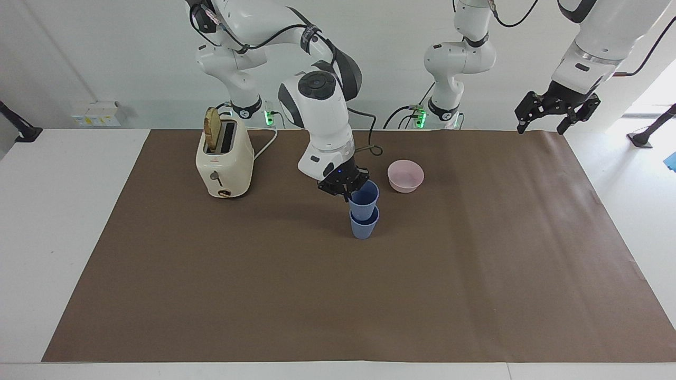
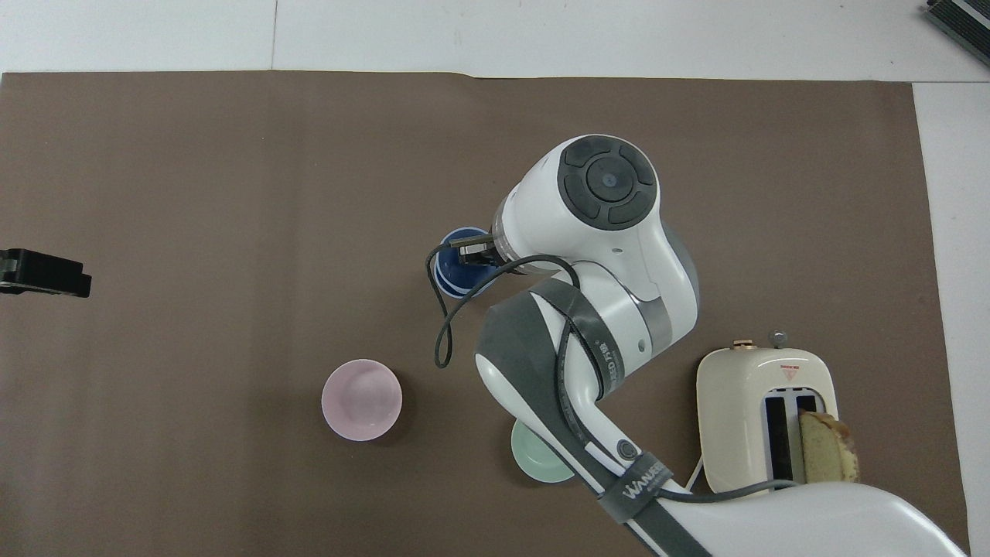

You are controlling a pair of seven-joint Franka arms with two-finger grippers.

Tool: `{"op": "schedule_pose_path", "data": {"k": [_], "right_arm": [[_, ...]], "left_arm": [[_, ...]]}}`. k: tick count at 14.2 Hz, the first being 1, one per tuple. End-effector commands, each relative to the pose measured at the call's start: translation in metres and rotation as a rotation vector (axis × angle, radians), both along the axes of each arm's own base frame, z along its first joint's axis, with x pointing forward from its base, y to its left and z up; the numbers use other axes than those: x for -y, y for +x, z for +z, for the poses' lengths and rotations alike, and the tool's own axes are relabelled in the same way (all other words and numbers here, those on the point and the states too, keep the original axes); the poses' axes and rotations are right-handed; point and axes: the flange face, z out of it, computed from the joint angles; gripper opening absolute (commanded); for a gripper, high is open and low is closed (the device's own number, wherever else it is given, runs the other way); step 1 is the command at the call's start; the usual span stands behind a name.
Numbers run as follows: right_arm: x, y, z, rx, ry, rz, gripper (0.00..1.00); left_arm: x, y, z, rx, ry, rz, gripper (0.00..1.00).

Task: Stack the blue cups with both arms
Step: 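Lower the cup into the center blue cup and open the right gripper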

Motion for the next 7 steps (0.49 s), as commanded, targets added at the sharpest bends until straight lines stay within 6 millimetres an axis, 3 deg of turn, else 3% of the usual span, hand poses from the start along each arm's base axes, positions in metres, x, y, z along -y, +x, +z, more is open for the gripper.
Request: {"op": "schedule_pose_path", "data": {"k": [1,7], "right_arm": [[-0.001,0.003,-0.013,0.012,0.004,-0.004,0.0],[-0.011,0.005,-0.031,0.013,0.014,-0.008,0.0]], "left_arm": [[0.0,-0.003,0.002,-0.011,-0.011,-0.007,1.0],[0.0,-0.002,0.002,-0.009,-0.011,-0.007,1.0]]}}
